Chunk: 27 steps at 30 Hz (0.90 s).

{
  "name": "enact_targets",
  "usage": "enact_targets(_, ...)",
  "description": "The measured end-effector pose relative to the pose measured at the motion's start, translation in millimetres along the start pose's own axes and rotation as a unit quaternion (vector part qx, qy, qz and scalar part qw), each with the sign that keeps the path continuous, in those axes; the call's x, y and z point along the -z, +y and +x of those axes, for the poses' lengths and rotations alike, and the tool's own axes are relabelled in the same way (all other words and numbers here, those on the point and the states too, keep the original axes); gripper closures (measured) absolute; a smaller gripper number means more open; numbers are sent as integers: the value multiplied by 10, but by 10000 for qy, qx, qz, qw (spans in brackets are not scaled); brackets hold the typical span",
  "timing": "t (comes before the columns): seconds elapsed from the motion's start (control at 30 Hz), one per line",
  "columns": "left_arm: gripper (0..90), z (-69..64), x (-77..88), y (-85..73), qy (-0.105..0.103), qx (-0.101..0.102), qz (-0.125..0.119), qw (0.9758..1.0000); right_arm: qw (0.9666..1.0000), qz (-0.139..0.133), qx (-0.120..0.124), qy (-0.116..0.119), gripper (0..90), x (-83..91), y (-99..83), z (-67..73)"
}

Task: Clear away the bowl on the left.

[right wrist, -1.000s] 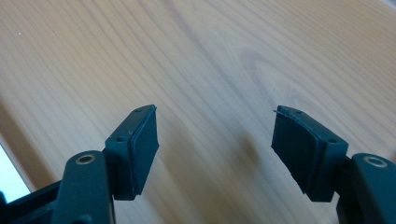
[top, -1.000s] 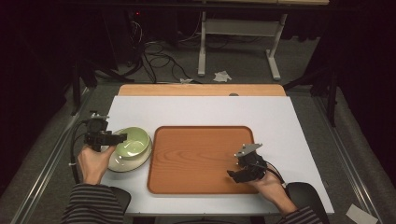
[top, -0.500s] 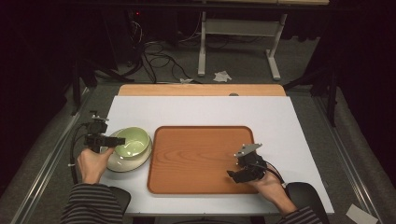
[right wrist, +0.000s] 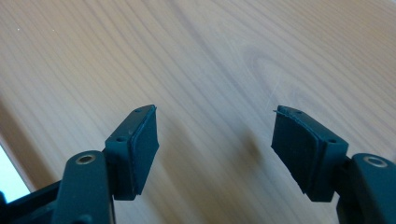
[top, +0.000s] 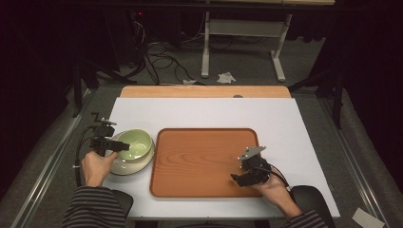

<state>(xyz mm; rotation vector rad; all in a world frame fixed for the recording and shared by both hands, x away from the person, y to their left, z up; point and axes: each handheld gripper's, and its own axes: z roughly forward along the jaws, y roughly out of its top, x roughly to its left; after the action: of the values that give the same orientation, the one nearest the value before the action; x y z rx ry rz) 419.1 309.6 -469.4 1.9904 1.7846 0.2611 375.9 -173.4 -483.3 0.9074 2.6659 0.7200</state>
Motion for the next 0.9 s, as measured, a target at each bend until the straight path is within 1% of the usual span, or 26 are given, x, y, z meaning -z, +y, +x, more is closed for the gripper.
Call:
enact_targets(0.07, 444, 2, -12, -7, -29, 22, 4, 10000, 10000, 19, 1, 9, 330, 3, 1, 2)
enact_targets(0.13, 459, 28, -26, -17, -122, 96, 39, 9999, 10000, 14, -4, -1, 330, -2, 1, 4)
enact_targets(0.23, 483, 70, -33, -23, -171, 217, 22, 9996, 10000, 16, 0, 4, 330, -4, 1, 3)
enact_targets(0.3, 500, 80, -29, -24, -178, 256, 3, 9995, 10000, 32, 5, -8, 330, -3, 1, 3)
enact_targets(0.47, 538, 67, -50, -23, -177, 227, 71, 9996, 10000, 34, 38, -3, 330, -7, 0, 1)
enact_targets(0.6, 589, 76, -68, -21, -214, 240, 114, 9994, 10000, 26, -3, 16, 330, -11, 0, 4)
enact_targets(0.63, 602, 87, -64, -21, -261, 264, 110, 9993, 10000, 37, 3, 7, 330, -9, 1, 5)
enact_targets(0.7, 637, 100, -56, -28, -332, 314, 12, 9990, 10000, 40, 11, 5, 330, -10, 1, 7)
enact_targets(0.77, 671, 112, -58, -34, -465, 342, -32, 9983, 10000, 36, 20, 5, 330, -10, 1, 7)
enact_targets(0.8, 686, 111, -70, -36, -491, 332, -14, 9982, 10000, 36, 9, 6, 330, -10, 1, 6)
enact_targets(0.83, 698, 110, -77, -34, -480, 318, 35, 9983, 10000, 32, 7, 11, 330, -13, 0, 4)
enact_targets(0.9, 709, 111, -81, -32, -455, 311, 48, 9985, 10000, 36, 6, 11, 330, -13, 1, 3)
